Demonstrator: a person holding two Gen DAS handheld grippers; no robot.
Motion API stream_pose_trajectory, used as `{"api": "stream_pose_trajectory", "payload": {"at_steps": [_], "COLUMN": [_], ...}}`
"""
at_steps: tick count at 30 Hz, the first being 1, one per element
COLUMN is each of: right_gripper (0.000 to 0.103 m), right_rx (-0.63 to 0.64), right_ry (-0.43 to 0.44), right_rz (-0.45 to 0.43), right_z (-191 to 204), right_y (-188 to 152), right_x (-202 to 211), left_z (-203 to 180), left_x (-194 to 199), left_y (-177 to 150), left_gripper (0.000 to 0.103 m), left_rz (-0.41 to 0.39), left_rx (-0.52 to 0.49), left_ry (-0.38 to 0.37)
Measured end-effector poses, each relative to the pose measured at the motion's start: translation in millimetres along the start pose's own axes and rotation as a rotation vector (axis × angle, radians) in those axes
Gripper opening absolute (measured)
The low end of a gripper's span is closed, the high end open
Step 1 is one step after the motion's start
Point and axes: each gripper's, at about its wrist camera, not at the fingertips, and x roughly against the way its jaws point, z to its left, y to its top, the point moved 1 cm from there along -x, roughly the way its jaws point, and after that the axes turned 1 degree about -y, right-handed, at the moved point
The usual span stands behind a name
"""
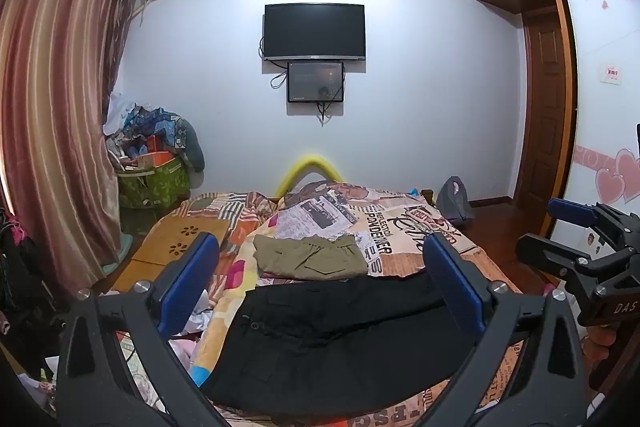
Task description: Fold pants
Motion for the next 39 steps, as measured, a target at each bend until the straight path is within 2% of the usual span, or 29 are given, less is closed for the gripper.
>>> {"api": "stream_pose_trajectory", "payload": {"at_steps": [39], "right_gripper": [0.103], "right_rx": [-0.007], "right_ry": [-0.007], "right_rz": [-0.012], "right_z": [-3], "right_y": [1], "right_x": [3], "left_z": [-3], "left_x": [9], "left_y": [-3], "left_gripper": [0.103], "left_rz": [-0.012], "left_rx": [-0.002], "left_ry": [-0.006]}}
